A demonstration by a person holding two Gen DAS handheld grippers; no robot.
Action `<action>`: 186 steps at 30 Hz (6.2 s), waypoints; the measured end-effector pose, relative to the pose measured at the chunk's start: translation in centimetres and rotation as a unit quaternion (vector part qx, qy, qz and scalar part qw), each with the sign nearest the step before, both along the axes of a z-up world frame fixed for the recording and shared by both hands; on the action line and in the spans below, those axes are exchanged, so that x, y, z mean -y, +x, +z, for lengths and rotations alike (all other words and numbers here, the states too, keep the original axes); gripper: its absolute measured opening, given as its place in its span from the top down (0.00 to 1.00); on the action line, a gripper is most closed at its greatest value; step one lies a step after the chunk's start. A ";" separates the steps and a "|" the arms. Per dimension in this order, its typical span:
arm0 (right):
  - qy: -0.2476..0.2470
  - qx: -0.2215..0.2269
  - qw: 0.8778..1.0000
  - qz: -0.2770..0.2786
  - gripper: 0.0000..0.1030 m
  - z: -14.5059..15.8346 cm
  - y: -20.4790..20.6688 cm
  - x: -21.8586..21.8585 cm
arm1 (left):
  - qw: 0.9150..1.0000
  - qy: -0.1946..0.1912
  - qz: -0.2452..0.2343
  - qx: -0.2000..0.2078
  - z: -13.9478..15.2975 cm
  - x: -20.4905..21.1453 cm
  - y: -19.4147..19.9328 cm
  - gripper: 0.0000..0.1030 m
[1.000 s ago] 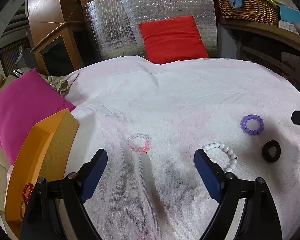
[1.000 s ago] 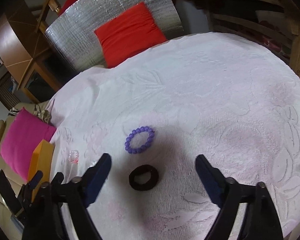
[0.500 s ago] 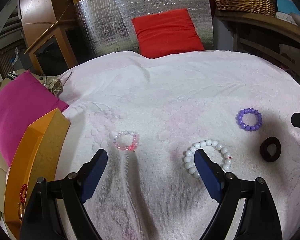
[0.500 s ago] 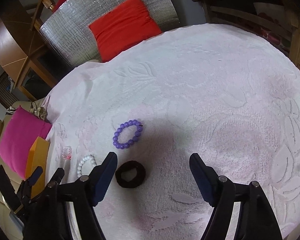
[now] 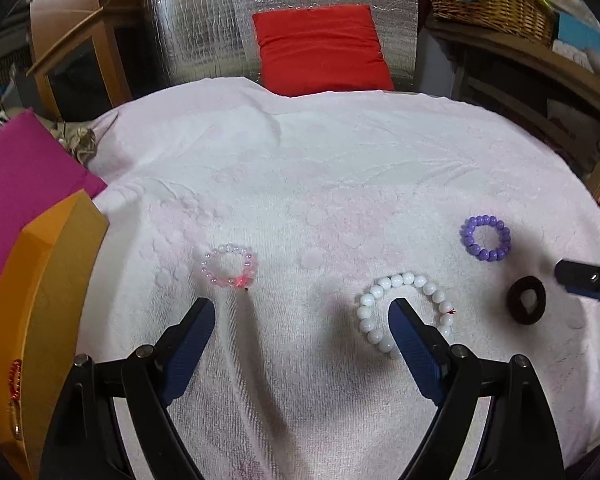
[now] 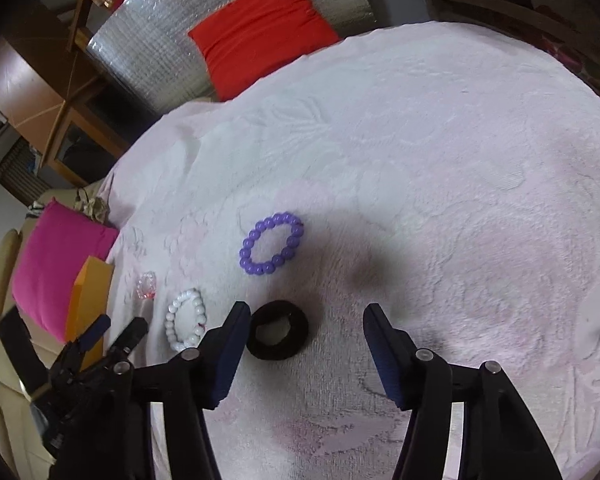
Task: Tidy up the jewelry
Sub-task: 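Grasp the white pearl bracelet with the left gripper while the right grasps the black hair tie, then carry the pearl bracelet and hair tie over the orange box, then open both grippers to drop the pearl bracelet and hair tie into the box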
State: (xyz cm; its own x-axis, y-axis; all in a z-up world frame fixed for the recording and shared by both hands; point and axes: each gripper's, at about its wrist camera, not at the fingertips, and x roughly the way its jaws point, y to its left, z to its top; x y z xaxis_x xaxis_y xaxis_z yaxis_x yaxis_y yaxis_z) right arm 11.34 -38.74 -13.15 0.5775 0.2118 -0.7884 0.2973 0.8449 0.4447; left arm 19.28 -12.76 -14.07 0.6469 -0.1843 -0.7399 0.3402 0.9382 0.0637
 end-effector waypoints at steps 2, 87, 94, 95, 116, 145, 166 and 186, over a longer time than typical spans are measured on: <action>-0.013 -0.004 1.000 0.009 0.40 -0.2 0.4 -1.0 | 1.000 -0.002 -0.004 -0.001 0.0 -0.3 0.0 0.14; -0.070 0.071 0.989 0.106 0.90 0.9 2.5 -14.3 | 0.996 -0.063 0.027 0.060 4.4 -9.3 -2.7 0.91; -0.070 0.080 0.987 0.118 0.90 1.3 2.8 -15.9 | 0.993 -0.054 0.054 0.088 5.4 -11.2 -3.3 0.91; -0.069 0.080 0.987 0.119 0.90 1.3 2.9 -16.1 | 0.993 -0.052 0.058 0.093 5.6 -11.5 -3.4 0.91; -0.063 0.086 0.982 0.156 0.90 0.8 3.8 -22.0 | 0.979 -0.042 0.133 0.147 7.5 -17.7 -4.7 0.91; -0.049 0.141 0.962 0.230 0.90 7.7 10.9 -34.8 | 0.947 -0.026 0.309 0.085 4.0 -30.0 0.8 0.91; -0.096 0.084 0.965 0.231 0.88 4.8 21.9 -44.6 | 0.942 -0.024 0.333 0.013 1.5 -31.1 2.9 0.91; -0.046 0.105 0.973 0.202 0.45 6.2 21.7 -40.5 | 0.945 -0.018 0.319 0.065 3.0 -29.9 2.5 0.62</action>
